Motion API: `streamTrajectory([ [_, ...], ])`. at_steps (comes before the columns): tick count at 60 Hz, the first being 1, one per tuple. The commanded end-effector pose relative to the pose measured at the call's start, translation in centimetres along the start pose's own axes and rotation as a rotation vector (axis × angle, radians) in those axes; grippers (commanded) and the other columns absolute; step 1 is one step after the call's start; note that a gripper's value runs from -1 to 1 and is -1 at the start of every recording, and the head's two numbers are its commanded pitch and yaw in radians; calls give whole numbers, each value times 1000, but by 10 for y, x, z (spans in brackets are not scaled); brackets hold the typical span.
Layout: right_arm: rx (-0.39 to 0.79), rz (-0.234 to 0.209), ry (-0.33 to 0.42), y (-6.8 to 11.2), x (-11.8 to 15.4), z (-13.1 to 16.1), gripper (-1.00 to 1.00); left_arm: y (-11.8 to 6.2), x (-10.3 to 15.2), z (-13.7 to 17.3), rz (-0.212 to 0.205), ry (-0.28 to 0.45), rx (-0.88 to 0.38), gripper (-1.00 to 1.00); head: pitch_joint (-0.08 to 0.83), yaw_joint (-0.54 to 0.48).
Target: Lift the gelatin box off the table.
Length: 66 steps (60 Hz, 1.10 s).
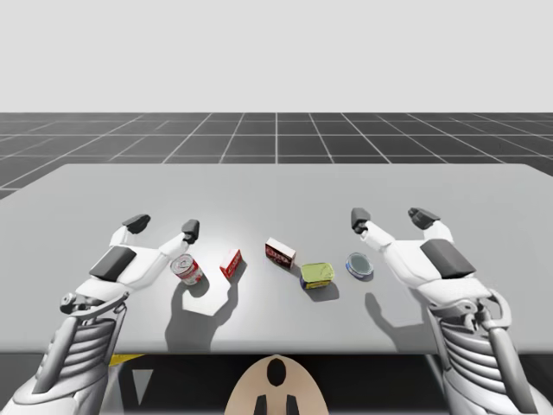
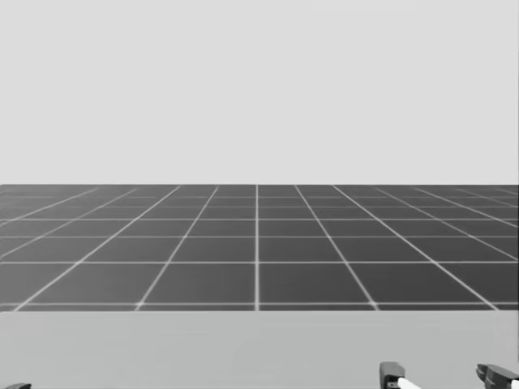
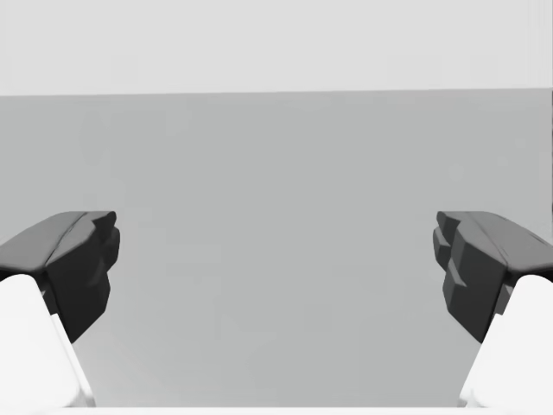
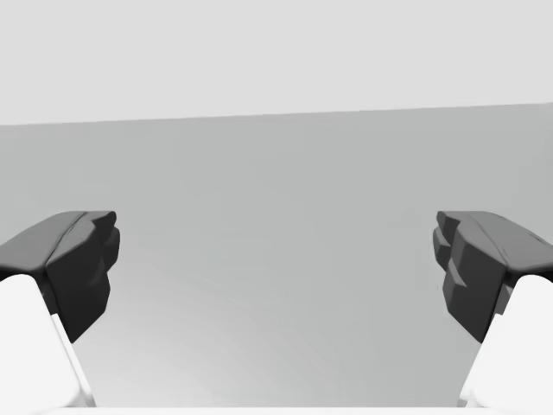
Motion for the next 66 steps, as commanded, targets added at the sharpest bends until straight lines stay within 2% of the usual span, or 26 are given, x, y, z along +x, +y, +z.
streamTrajectory([
  [1, -49, 12, -12, 3, -4, 1, -1000, -1, 0, 0, -3, 2, -3, -1000, 5, -8],
  [4, -39, 23, -5, 4, -4, 1, -1000, -1, 0, 0, -2, 2, -3, -1000, 10, -8],
  [7, -32, 13, -1, 3, -3, 1, -1000, -1, 0, 0, -1, 1, -3, -1000, 21, -7],
  [12, -40, 19, 5, 0, -3, 0, -1000, 0, 0, 0, 3, 1, -4, -1000, 68, -4],
  [23, -107, 19, -16, -6, -3, -5, -1000, 1, 1, 1, 7, 3, -10, -1000, 230, -11],
  [43, -119, 34, -22, -7, -3, -6, -1000, 1, 1, 1, 6, 3, -13, -1000, 483, -14],
  [49, -120, 40, -21, -9, -3, -6, -1000, 1, 1, 1, 6, 5, -11, -1000, 539, 25],
  [57, -112, 47, -16, -9, -3, -5, -1000, 1, 1, 0, 6, 8, -8, -1000, 609, 131],
  [66, -109, 47, -8, -9, -3, -5, -1000, 1, 1, 0, 8, 10, -10, -1000, 656, 199],
])
